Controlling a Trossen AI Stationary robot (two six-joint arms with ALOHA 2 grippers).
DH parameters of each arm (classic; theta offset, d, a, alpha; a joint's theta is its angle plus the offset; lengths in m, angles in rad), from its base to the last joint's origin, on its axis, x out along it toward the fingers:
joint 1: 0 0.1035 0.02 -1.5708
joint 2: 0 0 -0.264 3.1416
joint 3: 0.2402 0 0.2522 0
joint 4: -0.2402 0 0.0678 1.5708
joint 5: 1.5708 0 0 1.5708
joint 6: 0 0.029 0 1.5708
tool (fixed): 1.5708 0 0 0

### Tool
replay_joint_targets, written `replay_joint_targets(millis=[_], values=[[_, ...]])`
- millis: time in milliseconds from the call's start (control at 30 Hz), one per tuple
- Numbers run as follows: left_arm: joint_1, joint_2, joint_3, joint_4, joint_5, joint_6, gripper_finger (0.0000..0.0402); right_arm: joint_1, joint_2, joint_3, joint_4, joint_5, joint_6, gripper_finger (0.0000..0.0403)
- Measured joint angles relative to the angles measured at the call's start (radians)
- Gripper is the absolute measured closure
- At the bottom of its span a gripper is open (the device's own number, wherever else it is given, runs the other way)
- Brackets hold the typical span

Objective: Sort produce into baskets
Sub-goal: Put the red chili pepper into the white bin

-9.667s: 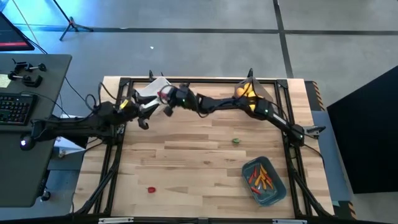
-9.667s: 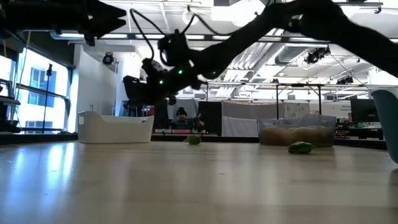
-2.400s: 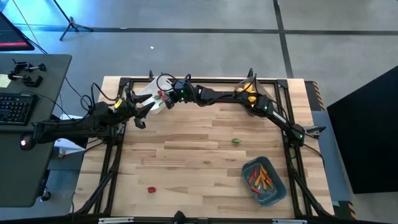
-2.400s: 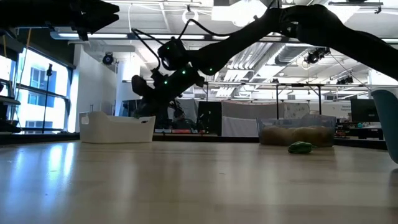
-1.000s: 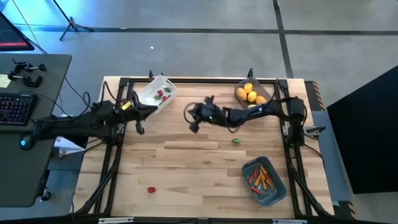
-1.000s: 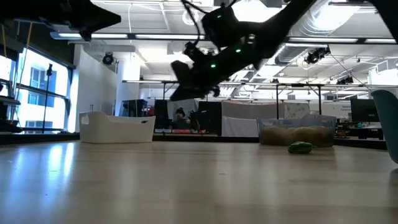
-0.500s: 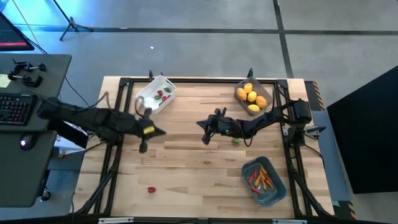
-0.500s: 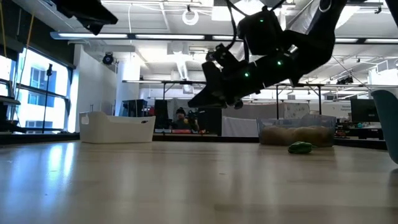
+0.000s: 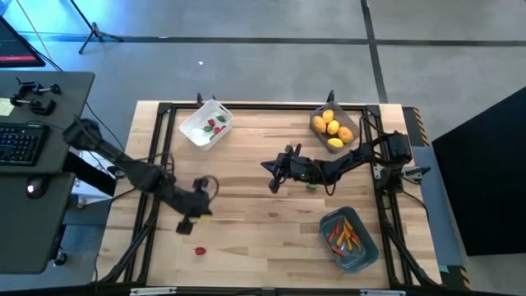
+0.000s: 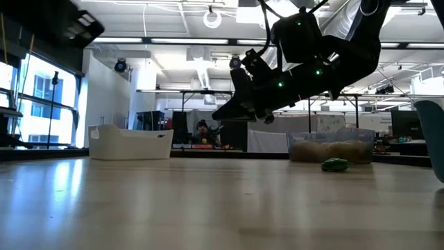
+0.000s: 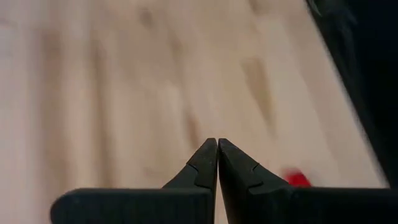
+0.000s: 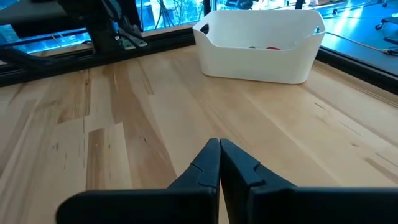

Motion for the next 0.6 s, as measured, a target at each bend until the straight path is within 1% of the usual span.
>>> replay_joint_targets(millis=[67,167,267,433,600], values=[[-0.031,0.04,0.0,-0.012,0.071,-0.048,0.04,0.0,0.0,0.0,0.0,0.0,-0.002,0.0403],[-0.073,0.11,0.0,-0.013,0.144,-0.116,0.0398,0.0,0.0,0.0,0.0,0.0,0.0,0.0403],[-0.11,0.178,0.0,0.006,0.201,-0.165,0.0382,0.0,0.0,0.0,0.0,0.0,0.0,0.0403],[-0.154,0.281,0.0,0.089,0.293,-0.276,0.0327,0.0,0.0,0.0,0.0,0.0,0.0,0.0403],[-0.193,0.367,0.0,0.147,0.299,-0.377,0.0262,0.0,0.0,0.0,-0.001,-0.004,-0.005,0.0403]])
